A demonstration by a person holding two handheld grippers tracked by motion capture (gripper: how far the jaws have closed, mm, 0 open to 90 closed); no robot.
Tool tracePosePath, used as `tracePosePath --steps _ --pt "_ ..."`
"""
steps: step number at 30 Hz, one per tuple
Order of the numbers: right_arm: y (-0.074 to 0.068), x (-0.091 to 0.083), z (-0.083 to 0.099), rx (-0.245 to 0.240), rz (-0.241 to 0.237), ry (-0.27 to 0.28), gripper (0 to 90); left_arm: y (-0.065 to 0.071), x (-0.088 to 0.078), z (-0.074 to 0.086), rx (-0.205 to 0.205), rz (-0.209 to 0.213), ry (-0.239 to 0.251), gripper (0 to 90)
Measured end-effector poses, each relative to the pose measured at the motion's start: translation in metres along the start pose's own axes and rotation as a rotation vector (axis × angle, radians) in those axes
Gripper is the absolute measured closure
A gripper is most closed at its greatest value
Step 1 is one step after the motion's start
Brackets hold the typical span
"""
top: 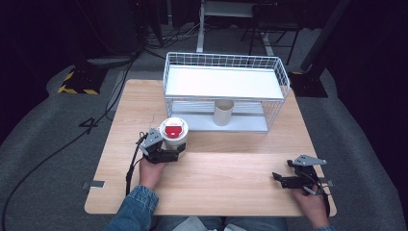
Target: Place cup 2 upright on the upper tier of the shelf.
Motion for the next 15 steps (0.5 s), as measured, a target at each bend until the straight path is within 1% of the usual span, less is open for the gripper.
tracePosePath --steps 7,11,15 --pt "0.0000 0.0000 0.0000 0.000 0.000 0.000 14.0 0.0006 -0.0004 -0.0008 0.023 -0.013 0.002 9.3" --pt "-0.0001 0.0002 -0.0002 0.005 0.006 0.000 14.0 0.0013 -0.0014 -0.0011 0.037 -0.023 -0.004 9.6" --pt "-0.0001 0.0002 -0.0002 0.006 0.006 0.000 14.0 0.0012 -0.0020 -0.0011 0.037 -0.028 -0.009 9.7"
Point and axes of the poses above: each handheld gripper's, and its own axes: x roughly forward along the jaws, z roughly out of its underside, y roughly to its right, the point moved 9 cm from there along x, roughly forward along the jaws, and after that the axes turned 4 degrees about y, right-handed, at the moved point
